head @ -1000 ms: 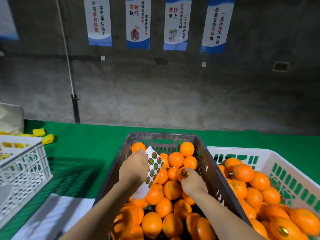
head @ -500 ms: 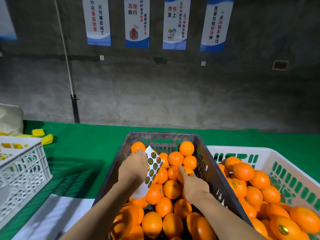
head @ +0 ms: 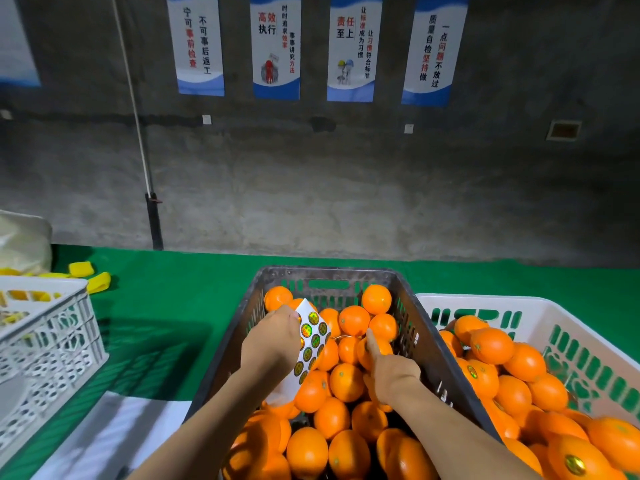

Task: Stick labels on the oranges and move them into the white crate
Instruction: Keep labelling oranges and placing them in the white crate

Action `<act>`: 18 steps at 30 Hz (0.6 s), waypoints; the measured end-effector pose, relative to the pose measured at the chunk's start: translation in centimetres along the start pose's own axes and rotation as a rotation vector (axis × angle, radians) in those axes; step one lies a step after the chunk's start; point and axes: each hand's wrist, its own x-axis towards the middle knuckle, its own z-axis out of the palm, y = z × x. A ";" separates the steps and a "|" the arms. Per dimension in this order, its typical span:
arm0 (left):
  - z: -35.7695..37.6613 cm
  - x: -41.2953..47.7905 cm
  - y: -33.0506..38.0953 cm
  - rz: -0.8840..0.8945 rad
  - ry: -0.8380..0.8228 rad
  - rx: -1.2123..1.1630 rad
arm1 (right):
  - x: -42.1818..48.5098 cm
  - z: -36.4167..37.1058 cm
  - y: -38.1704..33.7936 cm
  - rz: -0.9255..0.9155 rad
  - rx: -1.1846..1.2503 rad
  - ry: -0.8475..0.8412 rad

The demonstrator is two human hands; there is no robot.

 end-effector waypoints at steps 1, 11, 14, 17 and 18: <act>0.0 -0.1 0.0 0.011 -0.002 0.007 | 0.2 0.1 0.0 -0.001 0.007 -0.002; 0.0 -0.6 0.5 0.095 -0.080 0.003 | 1.1 -0.1 0.1 0.028 0.010 0.023; -0.4 -0.6 0.3 0.055 -0.047 -0.043 | 0.6 -0.4 -0.2 0.034 0.129 0.086; -0.6 -0.7 -0.2 0.007 0.006 -0.094 | 0.1 -1.5 -0.6 0.082 0.403 0.200; -0.6 -0.7 -0.3 -0.010 0.014 -0.107 | -0.2 -2.2 -1.0 0.099 0.520 0.240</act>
